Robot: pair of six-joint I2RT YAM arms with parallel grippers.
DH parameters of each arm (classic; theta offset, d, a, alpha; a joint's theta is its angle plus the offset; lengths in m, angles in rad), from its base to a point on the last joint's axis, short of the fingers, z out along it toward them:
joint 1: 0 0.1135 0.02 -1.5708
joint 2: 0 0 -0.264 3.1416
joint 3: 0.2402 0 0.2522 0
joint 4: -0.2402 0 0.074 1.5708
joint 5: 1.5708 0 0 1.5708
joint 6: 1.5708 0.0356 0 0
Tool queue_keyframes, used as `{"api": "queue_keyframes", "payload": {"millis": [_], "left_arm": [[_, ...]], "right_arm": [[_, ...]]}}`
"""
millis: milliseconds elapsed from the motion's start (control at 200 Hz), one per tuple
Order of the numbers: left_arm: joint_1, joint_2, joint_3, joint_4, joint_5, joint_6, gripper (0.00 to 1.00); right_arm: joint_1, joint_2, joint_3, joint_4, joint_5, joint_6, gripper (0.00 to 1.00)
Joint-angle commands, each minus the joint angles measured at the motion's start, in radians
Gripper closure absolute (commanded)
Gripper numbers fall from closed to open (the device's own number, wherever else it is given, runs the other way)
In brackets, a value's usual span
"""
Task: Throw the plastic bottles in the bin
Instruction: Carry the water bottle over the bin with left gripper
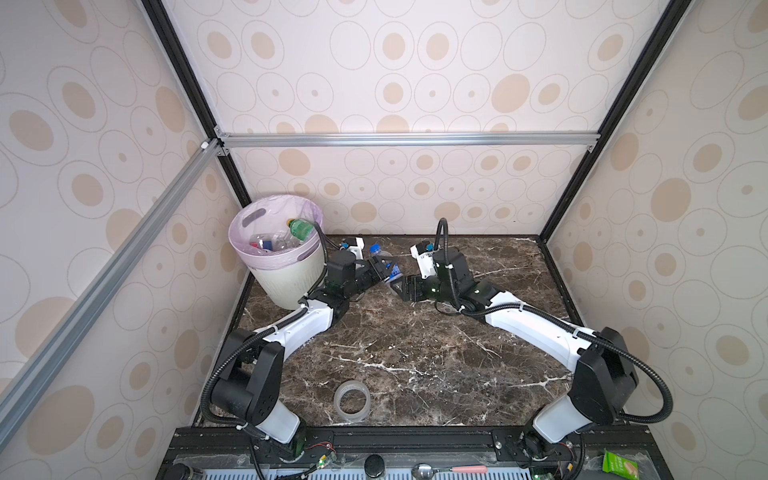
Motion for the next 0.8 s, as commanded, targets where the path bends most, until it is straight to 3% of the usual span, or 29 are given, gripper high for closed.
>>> {"api": "queue_keyframes", "payload": {"millis": [0,270,400,795], "left_arm": [[-0.002,-0.025,0.056,-0.067,-0.039,0.084,0.47],[0.0,-0.042,0.148,-0.251,-0.136,0.243,0.47],[0.0,-0.05,0.219,-0.34,-0.193,0.334,0.47],[0.004,-0.087,0.417,-0.517,-0.42,0.572,0.45]], "right_arm": [[0.005,-0.039,-0.035,-0.016,0.044,-0.039,0.2],[-0.011,-0.028,-0.067,-0.064,0.115,-0.083,0.14],[-0.019,-0.006,-0.056,-0.09,0.16,-0.095,0.0],[-0.024,0.019,0.103,-0.143,0.139,-0.119,0.0]]}}
